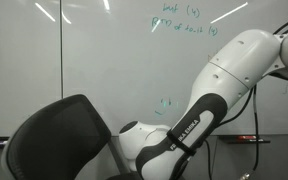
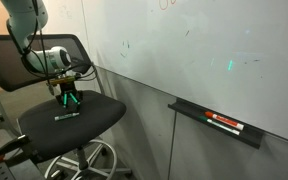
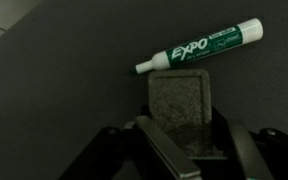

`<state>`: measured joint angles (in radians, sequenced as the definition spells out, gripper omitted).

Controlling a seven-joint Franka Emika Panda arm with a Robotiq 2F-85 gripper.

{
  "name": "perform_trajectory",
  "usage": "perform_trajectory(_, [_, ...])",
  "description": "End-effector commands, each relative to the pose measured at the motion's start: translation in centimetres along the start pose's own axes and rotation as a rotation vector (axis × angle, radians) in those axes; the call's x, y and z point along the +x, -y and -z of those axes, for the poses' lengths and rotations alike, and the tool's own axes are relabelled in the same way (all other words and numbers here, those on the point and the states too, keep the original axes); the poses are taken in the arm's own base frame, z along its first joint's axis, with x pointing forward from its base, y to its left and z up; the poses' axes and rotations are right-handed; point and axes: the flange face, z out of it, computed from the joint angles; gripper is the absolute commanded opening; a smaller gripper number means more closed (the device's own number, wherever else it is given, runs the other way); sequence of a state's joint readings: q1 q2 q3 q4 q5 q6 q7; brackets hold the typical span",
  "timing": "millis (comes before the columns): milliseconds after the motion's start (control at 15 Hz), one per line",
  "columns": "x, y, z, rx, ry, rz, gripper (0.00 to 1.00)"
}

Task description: Use the duster to erase the writings on the board

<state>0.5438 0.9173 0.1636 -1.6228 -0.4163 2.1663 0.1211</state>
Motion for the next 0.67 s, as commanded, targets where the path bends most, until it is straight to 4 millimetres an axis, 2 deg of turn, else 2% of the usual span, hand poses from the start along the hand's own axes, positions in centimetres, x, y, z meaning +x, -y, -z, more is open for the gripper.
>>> perform_trajectory(0, [-0.6,-0.8,2.3,-0.004,-0.017,-0.015,0.31])
perform_trajectory(267, [-1.0,-2.1,5.9,-0.037,-0.085,-0.028,0.31])
perform_trajectory(600, [-1.9,-5.5,10.9,-0.155,-0.2,-0.072,0.31])
